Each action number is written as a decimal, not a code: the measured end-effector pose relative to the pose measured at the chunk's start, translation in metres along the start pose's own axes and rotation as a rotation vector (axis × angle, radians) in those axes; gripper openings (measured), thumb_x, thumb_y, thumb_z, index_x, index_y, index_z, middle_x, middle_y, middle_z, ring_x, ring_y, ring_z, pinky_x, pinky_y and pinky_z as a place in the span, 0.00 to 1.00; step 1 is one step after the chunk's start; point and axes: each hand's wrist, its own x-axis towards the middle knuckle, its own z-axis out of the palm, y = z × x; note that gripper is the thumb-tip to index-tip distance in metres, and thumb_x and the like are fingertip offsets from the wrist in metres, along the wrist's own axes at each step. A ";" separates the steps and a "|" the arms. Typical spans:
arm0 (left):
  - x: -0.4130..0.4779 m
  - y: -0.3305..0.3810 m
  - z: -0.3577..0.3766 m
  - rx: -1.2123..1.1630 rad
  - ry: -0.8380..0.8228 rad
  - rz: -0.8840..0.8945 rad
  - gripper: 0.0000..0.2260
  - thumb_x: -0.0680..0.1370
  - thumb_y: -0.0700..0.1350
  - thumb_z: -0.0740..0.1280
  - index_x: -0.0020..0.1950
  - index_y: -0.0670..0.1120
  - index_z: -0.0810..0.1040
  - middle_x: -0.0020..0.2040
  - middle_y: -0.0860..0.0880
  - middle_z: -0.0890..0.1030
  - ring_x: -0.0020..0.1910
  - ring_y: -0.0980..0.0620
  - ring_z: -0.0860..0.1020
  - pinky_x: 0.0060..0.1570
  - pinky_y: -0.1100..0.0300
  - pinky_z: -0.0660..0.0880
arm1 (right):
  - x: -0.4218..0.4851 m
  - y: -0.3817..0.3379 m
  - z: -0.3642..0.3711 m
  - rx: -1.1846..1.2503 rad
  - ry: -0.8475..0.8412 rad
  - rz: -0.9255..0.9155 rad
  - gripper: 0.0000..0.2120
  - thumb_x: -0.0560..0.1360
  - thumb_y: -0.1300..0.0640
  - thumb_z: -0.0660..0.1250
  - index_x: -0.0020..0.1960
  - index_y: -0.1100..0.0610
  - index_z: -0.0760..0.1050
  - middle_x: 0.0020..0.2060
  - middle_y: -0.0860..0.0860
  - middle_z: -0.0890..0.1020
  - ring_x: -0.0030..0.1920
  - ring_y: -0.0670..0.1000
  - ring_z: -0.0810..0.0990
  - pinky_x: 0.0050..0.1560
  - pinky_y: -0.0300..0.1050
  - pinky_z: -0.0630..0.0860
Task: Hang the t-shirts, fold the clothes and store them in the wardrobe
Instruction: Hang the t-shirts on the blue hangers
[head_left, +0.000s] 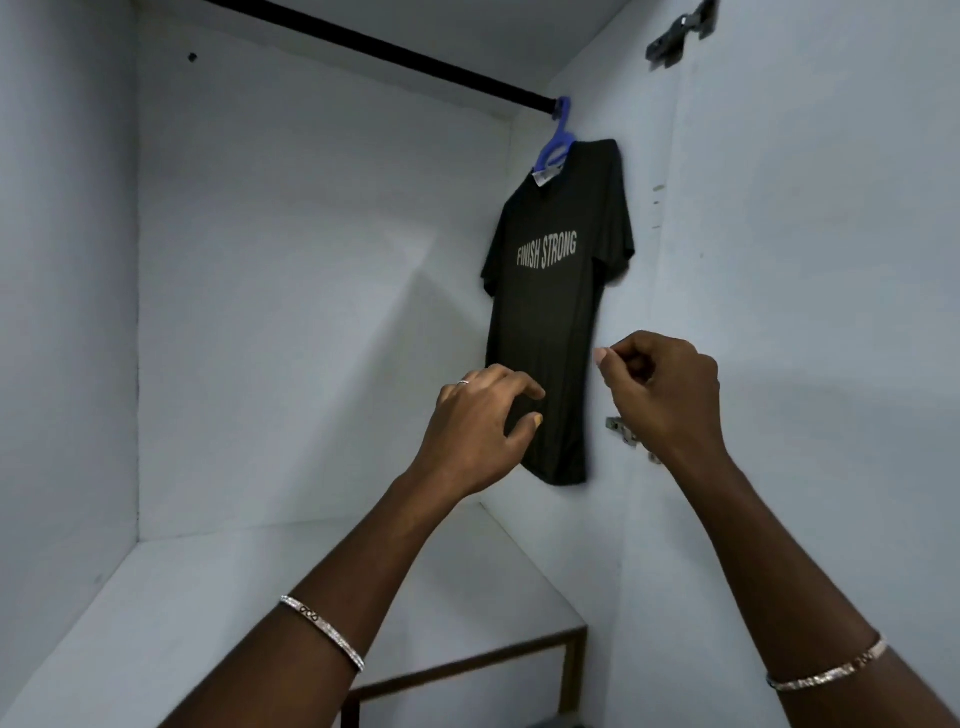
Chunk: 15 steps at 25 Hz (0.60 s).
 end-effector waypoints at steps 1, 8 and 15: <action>-0.011 0.015 -0.001 -0.031 -0.006 0.004 0.11 0.78 0.51 0.67 0.59 0.53 0.79 0.60 0.54 0.80 0.60 0.54 0.77 0.62 0.49 0.74 | -0.014 0.000 -0.016 -0.004 -0.003 0.012 0.09 0.77 0.49 0.69 0.42 0.53 0.82 0.32 0.45 0.82 0.35 0.45 0.81 0.37 0.37 0.73; -0.087 0.139 0.002 -0.248 -0.049 0.006 0.09 0.78 0.52 0.68 0.57 0.54 0.80 0.58 0.55 0.80 0.55 0.56 0.77 0.58 0.49 0.77 | -0.109 0.002 -0.148 -0.080 0.014 0.119 0.09 0.76 0.50 0.70 0.39 0.51 0.81 0.30 0.44 0.82 0.33 0.45 0.80 0.37 0.41 0.74; -0.161 0.290 -0.008 -0.433 -0.115 0.073 0.07 0.79 0.51 0.67 0.56 0.55 0.80 0.57 0.58 0.80 0.56 0.60 0.76 0.56 0.60 0.73 | -0.206 -0.005 -0.310 -0.248 0.056 0.169 0.09 0.77 0.50 0.71 0.40 0.53 0.82 0.31 0.45 0.82 0.33 0.44 0.80 0.36 0.39 0.74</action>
